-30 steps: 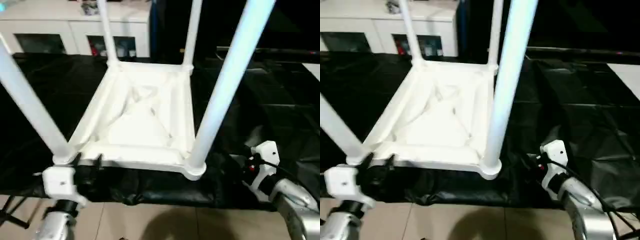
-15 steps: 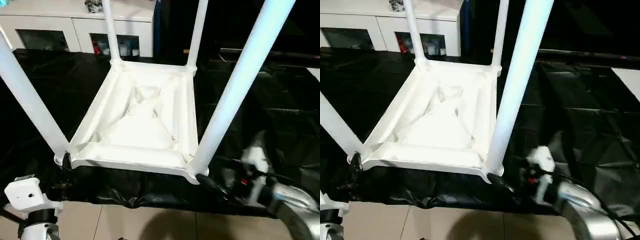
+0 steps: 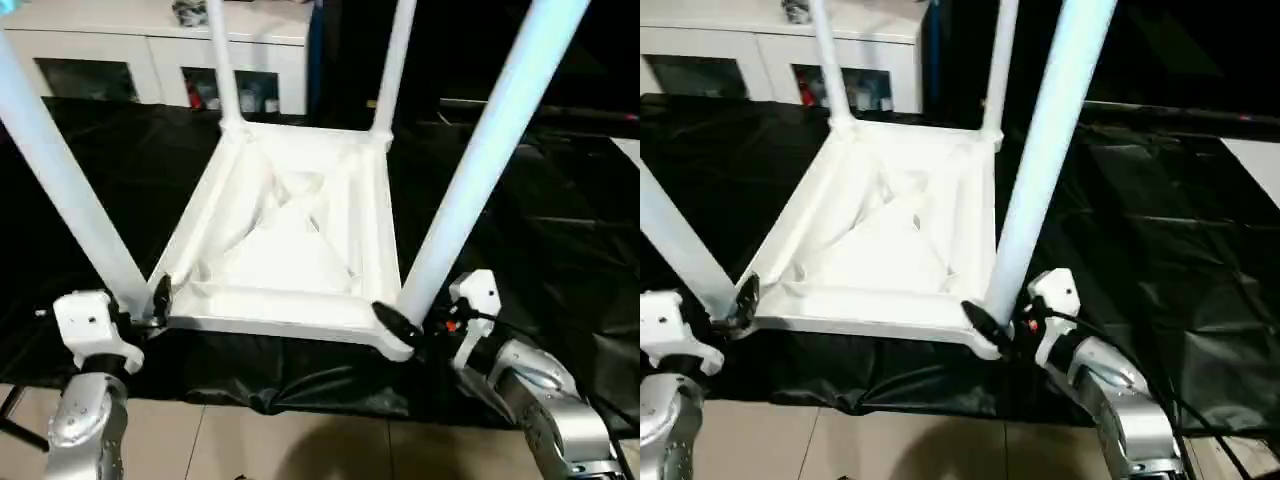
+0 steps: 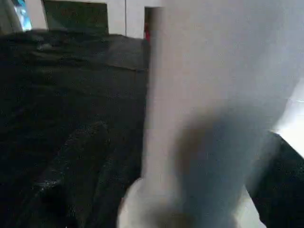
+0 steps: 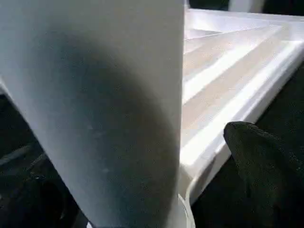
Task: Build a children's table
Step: Flip table
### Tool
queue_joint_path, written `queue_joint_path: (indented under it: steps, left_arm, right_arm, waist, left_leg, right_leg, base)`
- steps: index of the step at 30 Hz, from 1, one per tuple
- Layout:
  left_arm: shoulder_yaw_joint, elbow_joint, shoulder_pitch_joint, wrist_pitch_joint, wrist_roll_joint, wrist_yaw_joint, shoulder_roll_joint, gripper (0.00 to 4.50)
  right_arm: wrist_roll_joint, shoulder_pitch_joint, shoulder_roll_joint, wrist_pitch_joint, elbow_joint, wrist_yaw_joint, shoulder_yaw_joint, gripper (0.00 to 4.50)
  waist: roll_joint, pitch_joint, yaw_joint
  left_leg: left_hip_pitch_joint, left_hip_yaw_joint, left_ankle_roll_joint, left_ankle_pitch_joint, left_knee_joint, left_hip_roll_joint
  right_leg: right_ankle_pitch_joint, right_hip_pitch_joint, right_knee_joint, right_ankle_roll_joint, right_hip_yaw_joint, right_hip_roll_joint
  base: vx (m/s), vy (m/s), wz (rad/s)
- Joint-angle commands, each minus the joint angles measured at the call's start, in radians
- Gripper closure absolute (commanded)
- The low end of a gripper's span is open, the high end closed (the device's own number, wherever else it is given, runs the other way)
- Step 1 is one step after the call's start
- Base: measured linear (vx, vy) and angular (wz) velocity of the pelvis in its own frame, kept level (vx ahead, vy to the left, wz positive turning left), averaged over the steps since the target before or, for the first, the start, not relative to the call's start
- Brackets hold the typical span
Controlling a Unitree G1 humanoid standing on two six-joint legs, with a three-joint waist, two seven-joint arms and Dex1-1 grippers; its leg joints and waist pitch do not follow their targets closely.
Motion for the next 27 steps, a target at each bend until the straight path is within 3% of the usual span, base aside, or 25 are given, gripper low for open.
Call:
queue_joint_path:
  steps: [1, 6, 9, 10, 11, 12, 13, 14, 15, 19, 21, 24, 27]
  left_arm:
    - [0.009, 0.007, -0.011, 0.012, -0.011, -0.007, 0.006, 0.04]
    - [-0.038, -0.072, 0.042, 0.032, -0.015, -0.004, -0.046, 0.04]
    - [-0.057, -0.104, 0.072, 0.036, -0.008, 0.013, -0.066, 0.04]
    - [-0.066, -0.133, 0.097, 0.043, -0.011, 0.033, -0.09, 0.04]
    - [-0.067, -0.136, 0.099, 0.045, -0.011, 0.036, -0.093, 0.32]
    - [-0.071, -0.147, 0.11, 0.05, -0.007, 0.047, -0.101, 0.39]
    - [-0.071, -0.147, 0.11, 0.05, -0.006, 0.047, -0.102, 0.39]
    - [-0.071, -0.154, 0.115, 0.06, 0.001, 0.053, -0.105, 0.53]
    - [-0.071, -0.155, 0.116, 0.063, 0.001, 0.054, -0.105, 0.53]
    - [-0.07, -0.174, 0.121, 0.09, -0.001, 0.069, -0.106, 1.0]
    - [-0.066, -0.183, 0.116, 0.105, -0.013, 0.078, -0.109, 1.23]
    - [-0.066, -0.186, 0.103, 0.12, -0.04, 0.072, -0.115, 1.36]
    - [-0.072, -0.182, 0.088, 0.13, -0.056, 0.06, -0.119, 1.65]
  right_arm:
    - [-0.012, -0.014, -0.023, -0.021, 0.03, -0.04, -0.06, 0.0]
    - [0.002, -0.035, -0.04, -0.054, 0.082, -0.101, -0.137, 0.0]
    - [0.003, -0.035, -0.034, -0.074, 0.081, -0.108, -0.148, 0.0]
    - [0.021, -0.02, -0.035, -0.049, 0.054, -0.084, -0.142, 0.0]
    - [0.026, -0.017, -0.036, -0.038, 0.049, -0.08, -0.14, 0.0]
    - [0.059, 0.008, -0.047, 0.014, 0.01, -0.026, -0.121, 0.0]
    - [0.06, 0.008, -0.047, 0.015, 0.009, -0.025, -0.12, 0.0]
    - [0.078, 0.041, -0.067, 0.039, -0.033, 0.036, -0.086, 0.0]
    - [0.077, 0.044, -0.069, 0.038, -0.036, 0.04, -0.082, 0.0]
    - [0.083, 0.091, -0.111, 0.057, -0.086, 0.109, -0.039, 0.0]
    - [0.061, 0.116, -0.151, 0.054, -0.11, 0.142, -0.022, 0.0]
    - [0.057, 0.128, -0.188, 0.054, -0.114, 0.144, -0.063, 0.0]
    - [0.13, 0.158, -0.245, 0.111, -0.17, 0.203, -0.115, 0.0]
  waist:
    - [0.013, -0.04, 0.003]
    - [0.016, -0.038, 0.003]
    - [0.015, -0.039, 0.004]
    - [0.008, -0.038, 0.003]
    - [0.012, -0.037, 0.003]
    - [0.01, -0.036, 0.002]
    - [0.01, -0.034, 0.005]
    - [0.004, -0.033, 0.004]
    - [0.008, -0.033, 0.008]
    - [0.007, -0.029, 0.003]
    - [0.009, -0.027, 0.007]
    - [0.007, -0.028, 0.007]
    - [0.004, -0.03, 0.007]
  left_leg:
    - [0.009, -0.032, 0.009, -0.193, -0.096, 0.069]
    - [0.006, -0.029, 0.017, -0.201, -0.094, 0.073]
    - [0.003, -0.028, 0.036, -0.187, -0.092, 0.074]
    - [0.001, -0.027, 0.045, -0.184, -0.091, 0.072]
    - [0.0, -0.028, 0.055, -0.173, -0.09, 0.073]
    - [0.0, -0.027, 0.06, -0.172, -0.09, 0.073]
    - [0.0, -0.028, 0.069, -0.179, -0.091, 0.074]
    - [0.0, -0.027, 0.072, -0.185, -0.092, 0.073]
    - [0.001, -0.029, 0.072, -0.19, -0.092, 0.075]
    - [-0.003, -0.031, 0.059, -0.217, -0.097, 0.074]
    - [0.003, -0.031, 0.05, -0.236, -0.096, 0.075]
    - [0.0, -0.031, 0.05, -0.222, -0.095, 0.073]
    - [0.001, -0.03, 0.065, -0.2, -0.092, 0.073]
  right_leg:
    - [-0.01, 0.03, -0.063, -0.218, 0.044, -0.071]
    - [-0.026, 0.034, -0.064, -0.238, 0.045, -0.074]
    - [-0.03, 0.036, -0.064, -0.24, 0.045, -0.075]
    - [-0.04, 0.036, -0.066, -0.237, 0.045, -0.075]
    - [-0.039, 0.037, -0.066, -0.238, 0.046, -0.076]
    - [-0.046, 0.036, -0.067, -0.236, 0.045, -0.074]
    - [-0.071, 0.037, -0.069, -0.228, 0.045, -0.073]
    - [-0.093, 0.035, -0.072, -0.221, 0.045, -0.072]
    - [-0.104, 0.035, -0.072, -0.215, 0.045, -0.073]
    - [-0.173, 0.032, -0.079, -0.195, 0.044, -0.074]
    - [-0.205, 0.029, -0.086, -0.182, 0.046, -0.073]
    - [-0.194, 0.028, -0.084, -0.186, 0.046, -0.073]
    - [-0.159, 0.03, -0.081, -0.19, 0.047, -0.071]
  base:
    - [0.0, 0.0, 0.0]
    - [0.0, 0.0, 0.0]
    - [0.0, 0.0, 0.0]
    - [0.0, 0.0, 0.0]
    - [0.0, 0.0, 0.0]
    - [0.0, 0.0, 0.0]
    - [0.0, 0.0, 0.0]
    - [0.0, 0.0, 0.0]
    - [0.0, 0.0, 0.0]
    - [0.0, 0.0, 0.0]
    - [0.0, 0.0, 0.0]
    - [0.0, 0.0, 0.0]
    - [0.0, 0.0, 0.0]
